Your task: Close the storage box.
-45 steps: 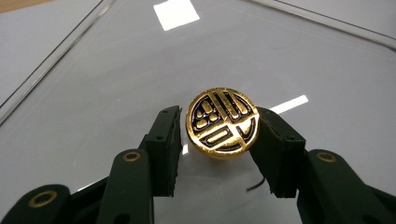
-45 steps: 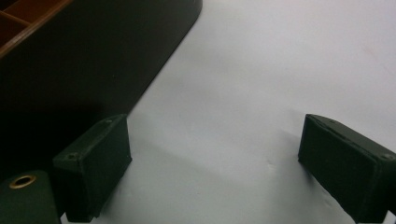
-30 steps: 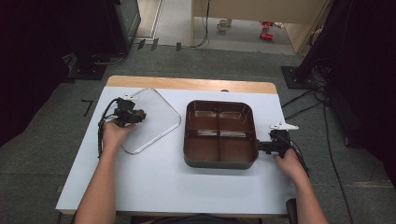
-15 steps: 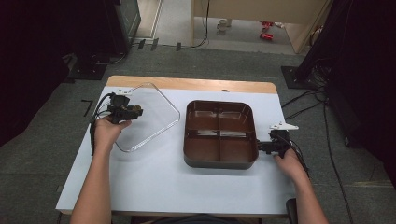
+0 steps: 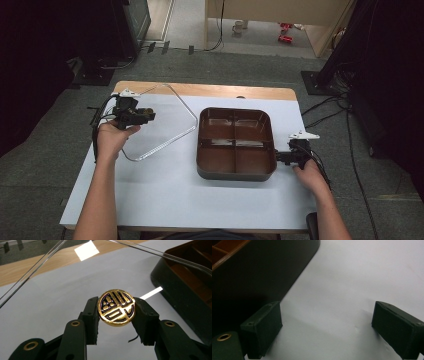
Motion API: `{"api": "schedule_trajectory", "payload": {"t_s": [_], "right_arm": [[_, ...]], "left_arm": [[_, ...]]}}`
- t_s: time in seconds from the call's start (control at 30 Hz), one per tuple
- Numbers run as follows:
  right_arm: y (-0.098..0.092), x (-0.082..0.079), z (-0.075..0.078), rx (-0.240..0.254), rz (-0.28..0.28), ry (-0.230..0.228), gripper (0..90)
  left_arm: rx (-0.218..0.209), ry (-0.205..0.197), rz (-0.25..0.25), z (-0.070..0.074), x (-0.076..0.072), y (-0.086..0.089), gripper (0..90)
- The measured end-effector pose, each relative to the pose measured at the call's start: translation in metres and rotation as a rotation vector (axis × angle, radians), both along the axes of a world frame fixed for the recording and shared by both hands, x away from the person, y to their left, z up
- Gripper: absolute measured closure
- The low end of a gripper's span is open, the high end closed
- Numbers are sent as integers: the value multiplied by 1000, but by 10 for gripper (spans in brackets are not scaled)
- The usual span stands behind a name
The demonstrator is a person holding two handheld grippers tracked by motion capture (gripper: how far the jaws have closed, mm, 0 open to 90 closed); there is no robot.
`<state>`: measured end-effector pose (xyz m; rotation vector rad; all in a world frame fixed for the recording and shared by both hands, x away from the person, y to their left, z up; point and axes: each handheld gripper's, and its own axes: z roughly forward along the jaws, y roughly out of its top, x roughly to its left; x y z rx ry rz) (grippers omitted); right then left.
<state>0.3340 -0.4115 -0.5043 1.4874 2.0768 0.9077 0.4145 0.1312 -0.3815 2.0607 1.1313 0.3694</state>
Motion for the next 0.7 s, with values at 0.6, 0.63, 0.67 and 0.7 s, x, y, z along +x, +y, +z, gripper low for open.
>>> {"api": "schedule_trajectory", "payload": {"t_s": [0.6,0.63,0.67,0.7], "right_arm": [[0,0,0,-1,2,0,87],[0,0,0,-2,2,0,87],[0,0,0,-2,2,0,87],[0,0,0,-1,2,0,87]], "left_arm": [[-9,-68,-183,20,-16,-58,594],[-9,-64,-196,19,-15,-62,594],[-15,-59,-207,18,-15,-66,594],[-17,-56,-220,16,-15,-70,594]]}}
